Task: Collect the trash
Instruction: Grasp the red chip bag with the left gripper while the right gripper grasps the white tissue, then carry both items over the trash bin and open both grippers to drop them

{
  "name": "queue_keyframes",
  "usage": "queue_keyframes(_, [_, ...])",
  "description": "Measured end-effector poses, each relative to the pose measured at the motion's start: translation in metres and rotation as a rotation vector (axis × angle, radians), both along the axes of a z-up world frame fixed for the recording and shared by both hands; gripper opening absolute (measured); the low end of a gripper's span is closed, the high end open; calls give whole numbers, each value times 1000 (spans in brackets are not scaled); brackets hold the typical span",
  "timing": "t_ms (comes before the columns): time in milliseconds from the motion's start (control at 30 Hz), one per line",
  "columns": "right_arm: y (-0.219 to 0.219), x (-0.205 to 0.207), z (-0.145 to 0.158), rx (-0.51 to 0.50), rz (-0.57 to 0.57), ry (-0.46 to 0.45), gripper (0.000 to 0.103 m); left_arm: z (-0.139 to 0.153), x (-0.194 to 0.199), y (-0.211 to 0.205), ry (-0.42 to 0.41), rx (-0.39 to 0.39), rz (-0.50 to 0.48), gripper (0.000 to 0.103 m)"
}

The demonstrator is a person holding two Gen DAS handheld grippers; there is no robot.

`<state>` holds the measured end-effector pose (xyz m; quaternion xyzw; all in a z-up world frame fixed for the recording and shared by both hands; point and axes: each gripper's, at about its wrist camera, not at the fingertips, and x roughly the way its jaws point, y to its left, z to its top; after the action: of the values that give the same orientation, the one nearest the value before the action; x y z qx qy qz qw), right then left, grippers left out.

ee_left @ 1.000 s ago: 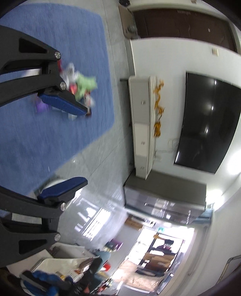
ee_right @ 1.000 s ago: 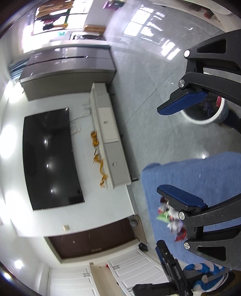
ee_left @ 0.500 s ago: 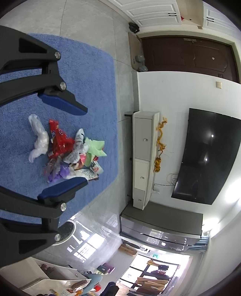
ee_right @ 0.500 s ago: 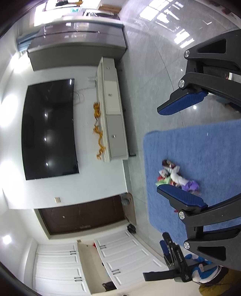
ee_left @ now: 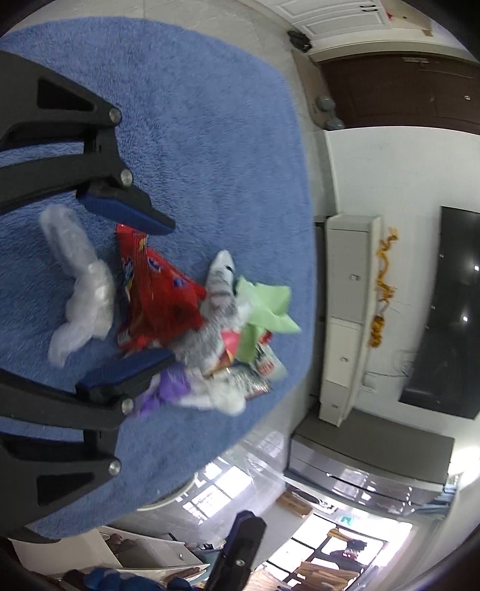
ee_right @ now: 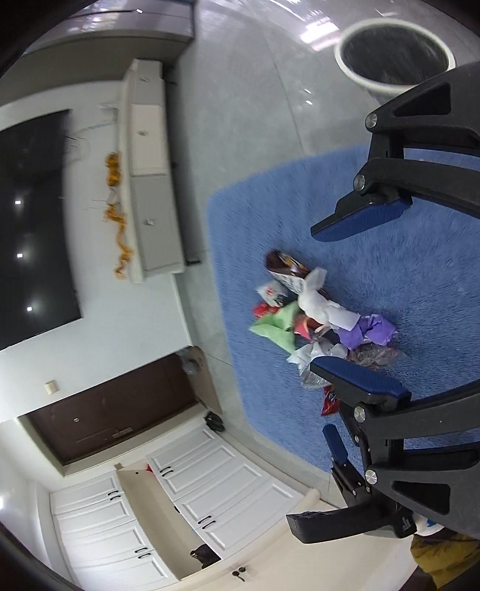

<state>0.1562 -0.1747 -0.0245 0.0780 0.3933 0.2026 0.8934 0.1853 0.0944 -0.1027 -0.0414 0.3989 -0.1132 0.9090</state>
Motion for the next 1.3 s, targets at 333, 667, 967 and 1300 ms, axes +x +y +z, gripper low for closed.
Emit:
queue_keyframes(333, [20,40,-57,109,67,145,54,-16,33,18,49,-73,6,48])
queue_keyframes(667, [19,55,-73,139,89,195,15,-22,46,14,79,-121,-30,31])
queue_keyframes(967, [6,34,-62,138,89,150,10,-10,30,21,57,-168,-29,19])
queue_keyframes(1300, [-9,-22,-9,147,58,49,10,53,-20,37,-60,-164,-8,18])
